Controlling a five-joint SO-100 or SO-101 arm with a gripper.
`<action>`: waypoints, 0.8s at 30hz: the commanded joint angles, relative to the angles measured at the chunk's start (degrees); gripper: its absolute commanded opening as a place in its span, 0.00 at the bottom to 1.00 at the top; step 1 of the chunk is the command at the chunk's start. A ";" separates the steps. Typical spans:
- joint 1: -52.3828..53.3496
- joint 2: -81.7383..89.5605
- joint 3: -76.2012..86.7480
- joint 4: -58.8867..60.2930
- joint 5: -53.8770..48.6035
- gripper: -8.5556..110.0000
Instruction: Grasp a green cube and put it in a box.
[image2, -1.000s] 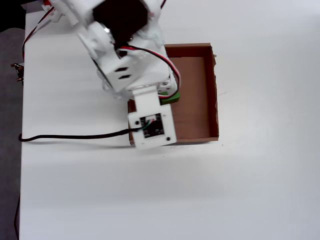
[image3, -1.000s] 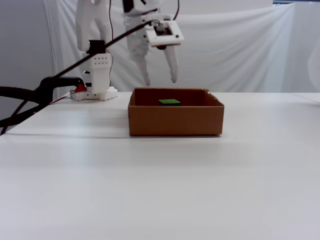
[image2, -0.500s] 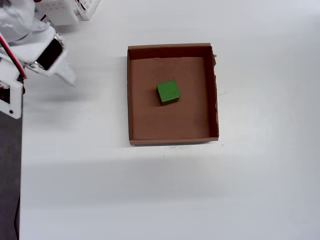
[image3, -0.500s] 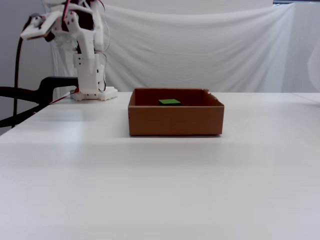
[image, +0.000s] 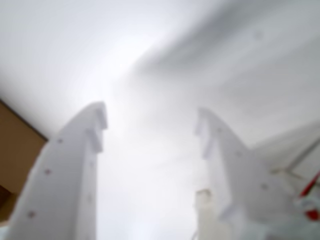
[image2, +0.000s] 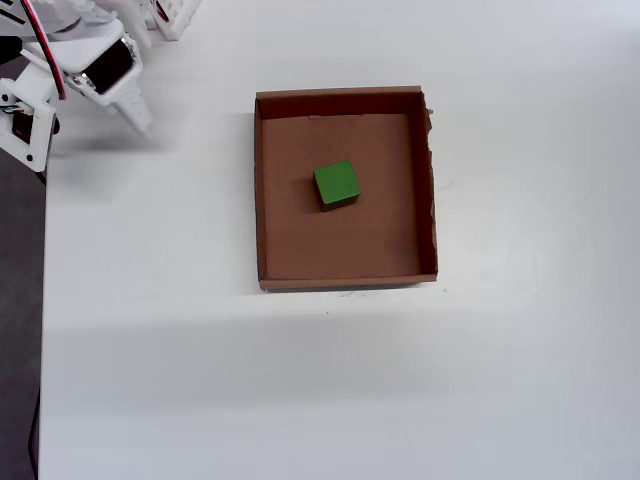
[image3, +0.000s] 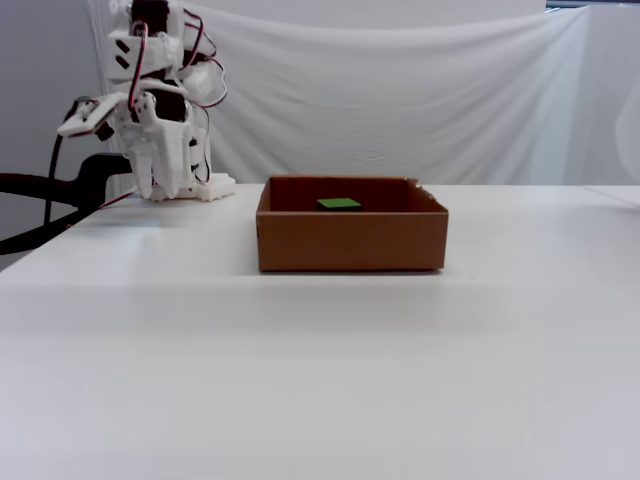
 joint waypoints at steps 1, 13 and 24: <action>0.88 3.60 2.20 0.35 0.35 0.26; 2.64 12.66 6.50 1.85 4.04 0.26; 3.16 13.80 6.50 2.46 4.04 0.26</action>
